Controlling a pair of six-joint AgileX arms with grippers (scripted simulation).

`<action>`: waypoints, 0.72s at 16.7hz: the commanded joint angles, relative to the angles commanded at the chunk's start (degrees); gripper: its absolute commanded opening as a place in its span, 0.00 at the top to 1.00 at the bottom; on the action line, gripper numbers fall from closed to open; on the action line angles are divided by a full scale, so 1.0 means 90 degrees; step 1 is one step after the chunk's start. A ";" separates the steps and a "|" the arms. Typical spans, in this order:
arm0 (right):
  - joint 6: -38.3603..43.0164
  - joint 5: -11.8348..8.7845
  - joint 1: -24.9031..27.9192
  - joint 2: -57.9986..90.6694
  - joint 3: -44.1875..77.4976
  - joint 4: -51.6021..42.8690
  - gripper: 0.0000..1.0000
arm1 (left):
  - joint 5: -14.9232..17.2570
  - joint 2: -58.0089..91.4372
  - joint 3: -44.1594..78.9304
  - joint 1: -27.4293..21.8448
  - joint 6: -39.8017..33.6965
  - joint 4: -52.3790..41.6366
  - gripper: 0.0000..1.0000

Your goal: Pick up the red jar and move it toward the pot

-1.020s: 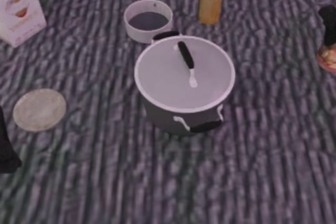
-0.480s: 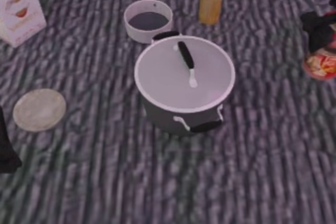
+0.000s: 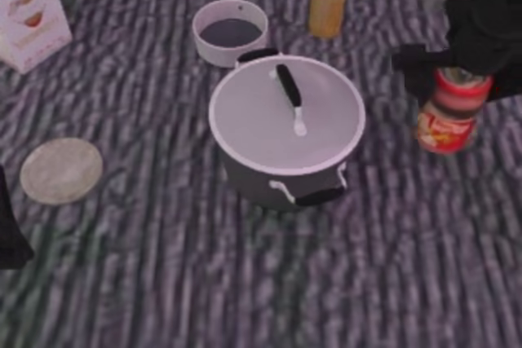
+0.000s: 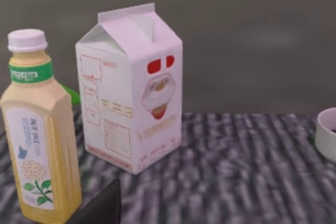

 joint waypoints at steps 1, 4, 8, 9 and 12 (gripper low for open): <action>0.0207 0.0049 0.0097 -0.0023 -0.0110 0.0084 1.00 | 0.0000 0.0000 0.0000 0.0000 0.0000 0.0000 0.00; 0.0425 0.0104 0.0208 -0.0054 -0.0238 0.0183 1.00 | 0.0000 0.0000 0.0000 0.0000 0.0000 0.0000 0.00; 0.0426 0.0085 0.0178 -0.0018 -0.0239 0.0192 1.00 | 0.0000 0.0000 0.0000 0.0000 0.0000 0.0000 0.00; 0.0424 0.0085 0.0180 0.0008 -0.0298 0.0282 1.00 | 0.0000 0.0000 0.0000 0.0000 0.0000 0.0000 0.00; 0.0421 0.0091 0.0183 0.0182 -0.0623 0.0840 1.00 | 0.0000 0.0000 0.0000 0.0000 0.0000 0.0000 0.00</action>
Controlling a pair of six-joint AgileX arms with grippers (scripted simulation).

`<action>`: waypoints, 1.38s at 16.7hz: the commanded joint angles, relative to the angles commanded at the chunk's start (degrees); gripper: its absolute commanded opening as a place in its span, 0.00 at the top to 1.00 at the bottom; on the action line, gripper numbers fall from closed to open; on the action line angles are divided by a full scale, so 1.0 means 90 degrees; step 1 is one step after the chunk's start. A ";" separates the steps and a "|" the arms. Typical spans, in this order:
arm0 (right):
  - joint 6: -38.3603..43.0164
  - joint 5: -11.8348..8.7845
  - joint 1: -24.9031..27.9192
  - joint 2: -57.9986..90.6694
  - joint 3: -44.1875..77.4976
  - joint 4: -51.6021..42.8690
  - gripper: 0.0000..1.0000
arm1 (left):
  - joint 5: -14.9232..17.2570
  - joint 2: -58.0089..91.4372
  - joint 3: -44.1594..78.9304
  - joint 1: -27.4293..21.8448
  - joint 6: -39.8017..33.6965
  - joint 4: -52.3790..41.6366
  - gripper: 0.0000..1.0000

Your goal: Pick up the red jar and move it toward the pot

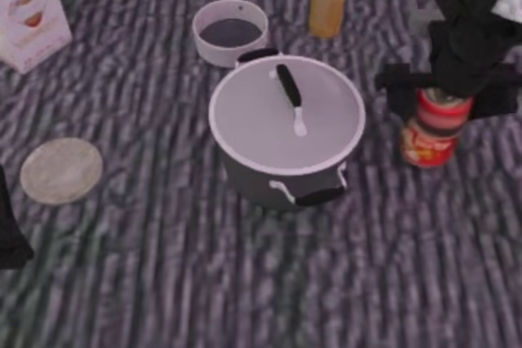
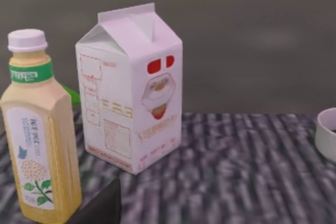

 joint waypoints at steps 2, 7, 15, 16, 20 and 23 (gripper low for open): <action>-0.0005 0.0010 0.0006 0.0131 -0.0213 0.0335 1.00 | 0.0000 0.0000 0.0000 0.0000 0.0000 0.0000 0.00; -0.0007 0.0013 0.0009 0.0177 -0.0282 0.0423 1.00 | 0.0000 0.0000 0.0000 0.0000 0.0000 0.0000 0.00; -0.0007 0.0013 0.0009 0.0177 -0.0282 0.0423 0.40 | 0.0000 0.0000 0.0000 0.0000 0.0000 0.0000 0.00; -0.0007 0.0013 0.0009 0.0177 -0.0282 0.0423 0.32 | 0.0000 0.0000 0.0000 0.0000 0.0000 0.0000 0.00; -0.0007 0.0013 0.0009 0.0177 -0.0282 0.0423 0.02 | 0.0000 0.0000 0.0000 0.0000 0.0000 0.0000 0.00; -0.0007 0.0013 0.0009 0.0177 -0.0282 0.0423 0.00 | 0.0000 0.0000 0.0000 0.0000 0.0000 0.0000 0.00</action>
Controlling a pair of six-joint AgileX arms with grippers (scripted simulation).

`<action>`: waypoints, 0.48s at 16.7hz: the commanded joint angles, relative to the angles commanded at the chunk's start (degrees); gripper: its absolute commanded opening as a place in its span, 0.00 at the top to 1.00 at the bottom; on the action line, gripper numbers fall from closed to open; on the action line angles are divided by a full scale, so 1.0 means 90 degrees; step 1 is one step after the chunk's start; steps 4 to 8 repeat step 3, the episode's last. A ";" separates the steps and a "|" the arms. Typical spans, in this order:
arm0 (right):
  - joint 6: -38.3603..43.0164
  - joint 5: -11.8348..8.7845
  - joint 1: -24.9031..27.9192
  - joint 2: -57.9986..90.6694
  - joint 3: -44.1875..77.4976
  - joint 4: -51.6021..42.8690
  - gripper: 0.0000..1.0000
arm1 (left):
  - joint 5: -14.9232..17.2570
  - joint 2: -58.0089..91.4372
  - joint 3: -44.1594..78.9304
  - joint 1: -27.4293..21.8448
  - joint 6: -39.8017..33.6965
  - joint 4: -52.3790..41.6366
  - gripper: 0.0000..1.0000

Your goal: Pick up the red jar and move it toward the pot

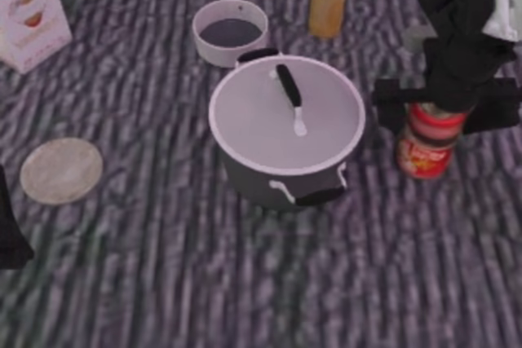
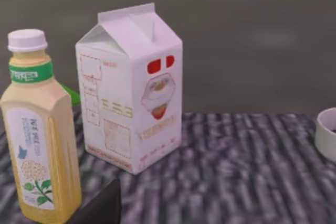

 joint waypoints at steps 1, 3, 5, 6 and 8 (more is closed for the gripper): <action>0.0000 0.0000 0.0000 0.0000 0.0000 0.0000 0.00 | 0.0000 0.0000 0.0000 0.0000 0.0000 0.0000 0.00; 0.0000 0.0000 0.0000 0.0000 0.0000 0.0000 0.00 | 0.0000 0.0000 0.0000 0.0000 0.0000 0.0000 0.00; 0.0000 0.0000 0.0000 0.0000 0.0000 0.0000 0.00 | 0.0000 0.0000 0.0000 0.0000 0.0000 0.0000 0.00; 0.0000 0.0000 0.0000 0.0000 0.0000 0.0000 0.00 | 0.0000 0.0000 0.0000 0.0000 0.0000 0.0000 0.00; 0.0000 0.0000 0.0000 0.0000 0.0000 0.0000 0.00 | 0.0000 0.0000 0.0000 0.0000 0.0000 0.0000 0.00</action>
